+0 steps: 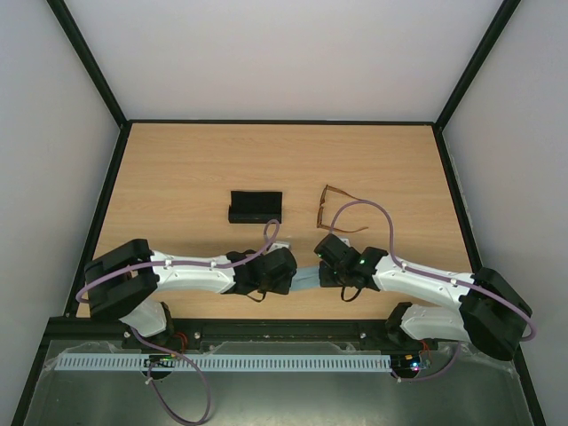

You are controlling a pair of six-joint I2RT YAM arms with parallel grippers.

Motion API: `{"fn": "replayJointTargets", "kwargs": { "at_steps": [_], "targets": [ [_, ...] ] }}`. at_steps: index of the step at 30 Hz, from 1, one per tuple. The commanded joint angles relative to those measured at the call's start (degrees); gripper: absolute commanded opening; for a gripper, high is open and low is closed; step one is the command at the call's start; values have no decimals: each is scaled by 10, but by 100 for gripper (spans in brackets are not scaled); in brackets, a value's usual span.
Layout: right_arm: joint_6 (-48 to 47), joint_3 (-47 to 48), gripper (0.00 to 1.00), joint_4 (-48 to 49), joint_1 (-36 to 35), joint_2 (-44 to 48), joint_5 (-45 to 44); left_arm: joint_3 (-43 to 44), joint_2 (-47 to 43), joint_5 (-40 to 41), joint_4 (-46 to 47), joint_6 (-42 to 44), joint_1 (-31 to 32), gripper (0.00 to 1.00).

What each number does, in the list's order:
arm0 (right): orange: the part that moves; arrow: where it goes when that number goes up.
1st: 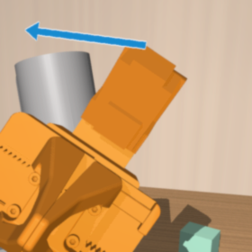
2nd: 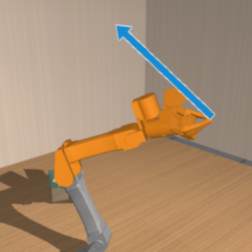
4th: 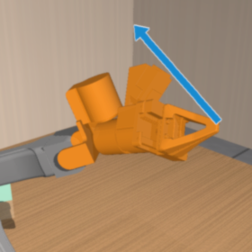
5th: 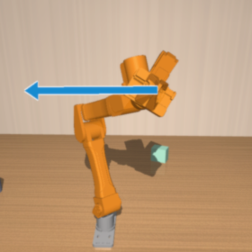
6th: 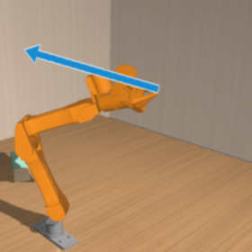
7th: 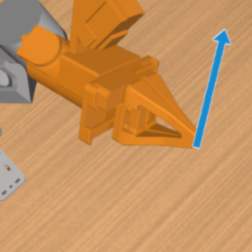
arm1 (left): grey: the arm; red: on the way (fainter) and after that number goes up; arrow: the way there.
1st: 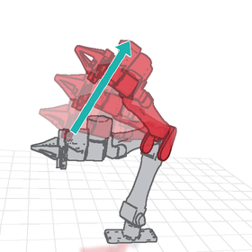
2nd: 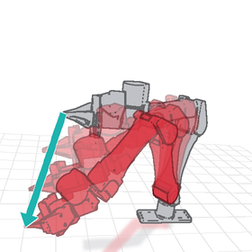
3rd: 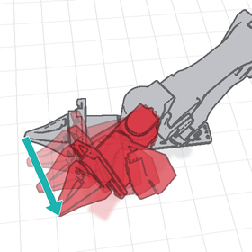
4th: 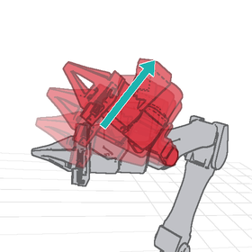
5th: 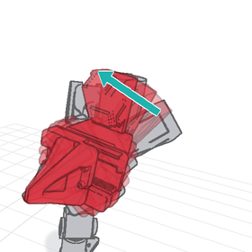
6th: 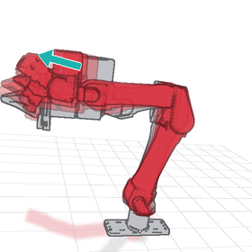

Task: Organize the sunglasses
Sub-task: Fold the glasses cleaning cloth at the center of the board.

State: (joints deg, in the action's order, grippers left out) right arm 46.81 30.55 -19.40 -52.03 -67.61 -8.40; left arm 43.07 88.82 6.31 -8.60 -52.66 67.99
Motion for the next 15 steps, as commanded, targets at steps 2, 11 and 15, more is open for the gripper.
{"fn": "replayJointTargets", "kwargs": {
  "at_steps": [2, 11, 15],
  "targets": [
    [9, -4, 2, -17, -8, -5, -5, -8, -5, 12, -2, -8, 7, 10],
    [19, -2, 17, -36, -17, 16, -2, -10, -24, 16, -15, -16, 9, 14],
    [28, -5, 20, -50, -20, 39, 3, -9, -45, 19, -30, -21, 10, 17]
  ]
}}
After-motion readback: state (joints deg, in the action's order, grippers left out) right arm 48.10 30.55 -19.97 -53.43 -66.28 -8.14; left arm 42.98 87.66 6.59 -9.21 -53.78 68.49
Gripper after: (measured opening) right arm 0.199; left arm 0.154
